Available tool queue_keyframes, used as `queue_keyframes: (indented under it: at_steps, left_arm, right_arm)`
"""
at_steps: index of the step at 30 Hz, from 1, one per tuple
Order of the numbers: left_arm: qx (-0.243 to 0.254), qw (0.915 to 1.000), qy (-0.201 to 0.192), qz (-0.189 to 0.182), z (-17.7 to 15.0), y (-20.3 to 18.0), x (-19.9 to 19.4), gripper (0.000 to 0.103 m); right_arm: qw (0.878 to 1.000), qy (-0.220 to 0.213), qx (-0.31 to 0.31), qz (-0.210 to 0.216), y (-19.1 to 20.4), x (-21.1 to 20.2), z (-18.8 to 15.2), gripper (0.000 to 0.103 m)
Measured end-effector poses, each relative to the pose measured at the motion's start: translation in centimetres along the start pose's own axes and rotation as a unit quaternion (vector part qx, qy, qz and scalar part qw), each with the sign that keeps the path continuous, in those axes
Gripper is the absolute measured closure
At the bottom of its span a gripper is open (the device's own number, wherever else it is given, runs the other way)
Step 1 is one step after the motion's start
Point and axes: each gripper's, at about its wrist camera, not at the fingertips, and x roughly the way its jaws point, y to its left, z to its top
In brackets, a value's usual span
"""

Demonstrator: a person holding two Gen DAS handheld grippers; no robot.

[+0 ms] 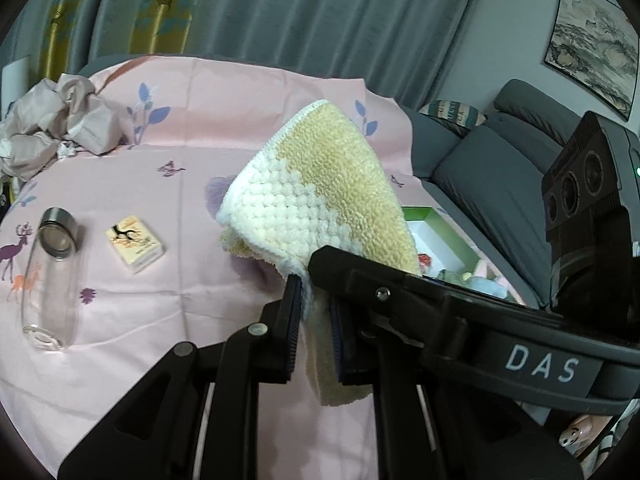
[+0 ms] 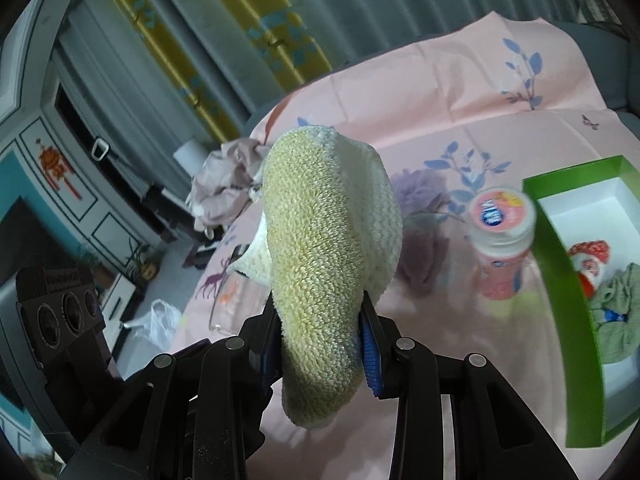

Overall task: Organize soft objects
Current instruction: 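Lift the knit towel and carry it toward the green box, then lower the cream-yellow knit towel into the green box and open the right gripper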

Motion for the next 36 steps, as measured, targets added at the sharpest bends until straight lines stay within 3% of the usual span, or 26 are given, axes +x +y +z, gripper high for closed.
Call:
queue_keyframes:
  at_steps: [20, 30, 36]
  left_arm:
    - [0.068, 0.9961, 0.005, -0.055, 2.2, -8.1, 3.2, 0.094]
    - [0.113, 0.9895, 0.011, -0.089, 2.6, -13.0, 5.4, 0.094]
    - [0.127, 0.9857, 0.034, -0.106, 2.7, -15.1, 7.7, 0.094]
  right_arm:
    - [0.993, -0.089, 0.069, -0.039, -5.3, -7.0, 0.9, 0.065]
    - [0.981, -0.14, 0.12, -0.064, -9.1, -10.8, 0.9, 0.065]
    - [0.971, -0.157, 0.15, -0.095, -11.4, -12.1, 0.8, 0.065]
